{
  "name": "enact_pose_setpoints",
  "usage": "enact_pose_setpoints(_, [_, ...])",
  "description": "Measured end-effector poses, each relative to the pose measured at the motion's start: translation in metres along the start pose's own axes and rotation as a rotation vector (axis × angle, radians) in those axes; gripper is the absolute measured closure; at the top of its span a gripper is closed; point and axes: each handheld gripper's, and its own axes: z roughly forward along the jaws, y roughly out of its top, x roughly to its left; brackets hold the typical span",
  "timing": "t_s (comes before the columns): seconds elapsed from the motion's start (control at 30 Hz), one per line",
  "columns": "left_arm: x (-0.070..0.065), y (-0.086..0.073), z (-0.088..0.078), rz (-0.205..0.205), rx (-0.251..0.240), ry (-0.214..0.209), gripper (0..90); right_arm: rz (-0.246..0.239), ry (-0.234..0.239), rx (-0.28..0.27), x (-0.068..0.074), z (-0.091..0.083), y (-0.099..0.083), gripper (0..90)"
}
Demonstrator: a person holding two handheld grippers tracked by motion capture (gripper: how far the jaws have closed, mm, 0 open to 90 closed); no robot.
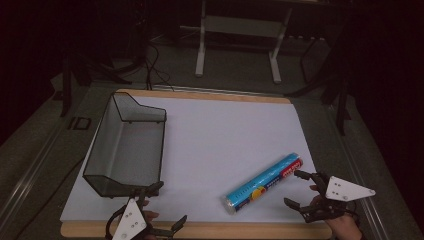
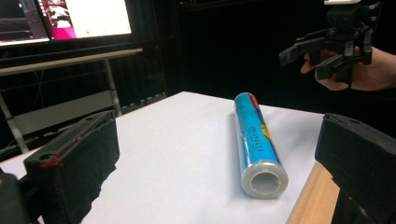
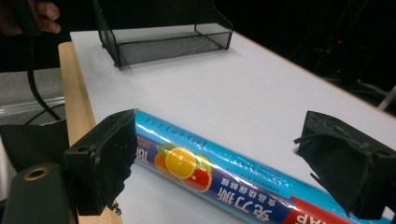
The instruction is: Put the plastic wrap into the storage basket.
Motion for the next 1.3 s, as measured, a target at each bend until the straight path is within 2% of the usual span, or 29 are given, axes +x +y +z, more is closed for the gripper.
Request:
enact_pose_setpoints(0.07, [0.000, 0.000, -0.001, -0.001, -0.002, 0.001, 0.6, 0.031, 0.066, 0.036, -0.005, 0.003, 0.000, 11.4])
enact_pose_setpoints(0.1, [0.000, 0.000, -0.001, -0.001, -0.003, 0.001, 0.6, 0.039, 0.092, 0.079, -0.007, 0.007, 0.000, 11.5])
enact_pose_setpoints(0.17, [-0.001, 0.000, -0.002, 0.000, 0.000, 0.001, 0.6, 0.024, 0.097, 0.119, -0.008, 0.010, -0.001, 11.6])
enact_pose_setpoints(0.23, [-0.001, 0.000, -0.003, -0.001, 0.001, 0.001, 0.6, 0.027, 0.097, 0.129, -0.009, 0.012, -0.002, 11.5])
enact_pose_setpoints(0.3, [-0.003, 0.000, -0.005, -0.002, 0.002, 0.005, 0.6, 0.055, 0.114, 0.131, -0.015, 0.016, -0.002, 10.3])
enact_pose_setpoints(0.33, [-0.003, 0.000, -0.006, -0.002, 0.002, 0.006, 0.6, 0.046, 0.114, 0.154, -0.016, 0.017, -0.001, 10.3])
enact_pose_setpoints(0.37, [-0.003, 0.000, -0.006, -0.003, 0.000, 0.008, 0.6, 0.044, 0.128, 0.175, -0.017, 0.018, 0.000, 10.2])
enact_pose_setpoints(0.43, [-0.004, 0.000, -0.007, -0.002, 0.004, 0.010, 0.6, 0.056, 0.185, 0.206, -0.019, 0.020, 0.001, 9.9])
enact_pose_setpoints(0.57, [-0.006, -0.001, -0.008, -0.001, 0.009, 0.018, 0.6, 0.010, 0.200, 0.283, -0.018, 0.027, 0.005, 10.0])
enact_pose_setpoints(0.63, [-0.007, -0.001, -0.010, -0.002, 0.010, 0.024, 0.6, -0.001, 0.244, 0.327, -0.019, 0.031, 0.008, 10.0])
enact_pose_setpoints(0.77, [-0.009, -0.001, -0.011, -0.005, 0.013, 0.038, 0.6, -0.057, 0.279, 0.403, -0.017, 0.042, 0.011, 10.0])
enact_pose_setpoints(0.83, [-0.010, -0.002, -0.012, -0.006, 0.015, 0.044, 0.6, -0.114, 0.257, 0.428, -0.017, 0.046, 0.012, 11.3])
enact_pose_setpoints(1.07, [-0.012, -0.003, -0.014, -0.002, 0.029, 0.062, 0.6, -0.218, 0.288, 0.505, -0.026, 0.055, 0.023, 13.4])
enact_pose_setpoints(1.2, [-0.012, -0.003, -0.016, 0.002, 0.032, 0.077, 0.6, -0.271, 0.313, 0.579, -0.028, 0.063, 0.029, 13.2])
enact_pose_setpoints(1.27, [-0.013, -0.003, -0.016, 0.001, 0.032, 0.082, 0.6, -0.301, 0.309, 0.607, -0.028, 0.067, 0.030, 13.3])
enact_pose_setpoints(1.3, [-0.013, -0.003, -0.017, 0.002, 0.033, 0.085, 0.6, -0.305, 0.326, 0.619, -0.028, 0.069, 0.031, 13.3])
